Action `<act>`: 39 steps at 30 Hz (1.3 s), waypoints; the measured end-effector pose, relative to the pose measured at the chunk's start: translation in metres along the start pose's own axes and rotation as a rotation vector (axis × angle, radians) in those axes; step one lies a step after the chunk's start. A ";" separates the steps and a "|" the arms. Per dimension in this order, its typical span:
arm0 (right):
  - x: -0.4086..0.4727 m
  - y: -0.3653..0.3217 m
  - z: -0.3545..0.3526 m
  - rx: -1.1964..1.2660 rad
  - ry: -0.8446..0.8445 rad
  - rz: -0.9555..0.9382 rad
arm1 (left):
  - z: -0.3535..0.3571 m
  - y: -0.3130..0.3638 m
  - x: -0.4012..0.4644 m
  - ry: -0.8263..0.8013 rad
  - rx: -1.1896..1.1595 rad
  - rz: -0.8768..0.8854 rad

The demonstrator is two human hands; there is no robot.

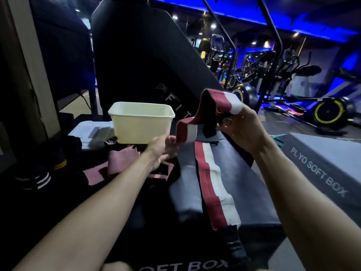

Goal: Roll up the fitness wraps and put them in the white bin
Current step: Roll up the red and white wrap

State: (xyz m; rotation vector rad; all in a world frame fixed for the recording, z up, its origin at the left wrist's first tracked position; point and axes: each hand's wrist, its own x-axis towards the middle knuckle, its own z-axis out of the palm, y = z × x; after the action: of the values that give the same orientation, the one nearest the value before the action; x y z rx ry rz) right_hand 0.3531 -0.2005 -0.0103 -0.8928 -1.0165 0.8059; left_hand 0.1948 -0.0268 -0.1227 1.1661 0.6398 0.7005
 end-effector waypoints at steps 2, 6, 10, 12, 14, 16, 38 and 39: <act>-0.012 0.005 -0.012 -0.014 -0.081 0.137 | 0.014 0.010 0.009 0.013 0.018 0.087; -0.031 0.023 -0.032 -0.231 -0.156 0.349 | 0.041 0.018 0.031 0.038 0.171 0.257; -0.046 0.042 -0.048 -0.302 -0.018 0.447 | 0.066 0.012 0.041 0.054 0.260 0.342; -0.052 0.049 -0.054 -0.275 0.051 0.479 | 0.074 0.009 0.046 0.060 0.243 0.366; -0.054 0.056 -0.057 -0.214 0.134 0.517 | 0.079 0.008 0.051 0.061 0.239 0.381; -0.055 0.061 -0.056 -0.143 0.213 0.522 | 0.083 0.009 0.052 0.057 0.252 0.394; -0.084 0.052 -0.044 -0.219 0.148 0.534 | 0.107 0.014 0.042 -0.041 0.247 0.438; -0.087 0.048 -0.044 -0.253 0.094 0.549 | 0.107 0.016 0.043 -0.044 0.252 0.438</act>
State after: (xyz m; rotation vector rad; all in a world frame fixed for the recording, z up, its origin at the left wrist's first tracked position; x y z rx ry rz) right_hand 0.3595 -0.2673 -0.0953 -1.4495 -0.8062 1.0931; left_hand 0.3012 -0.0531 -0.0826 1.5757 0.4452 0.9785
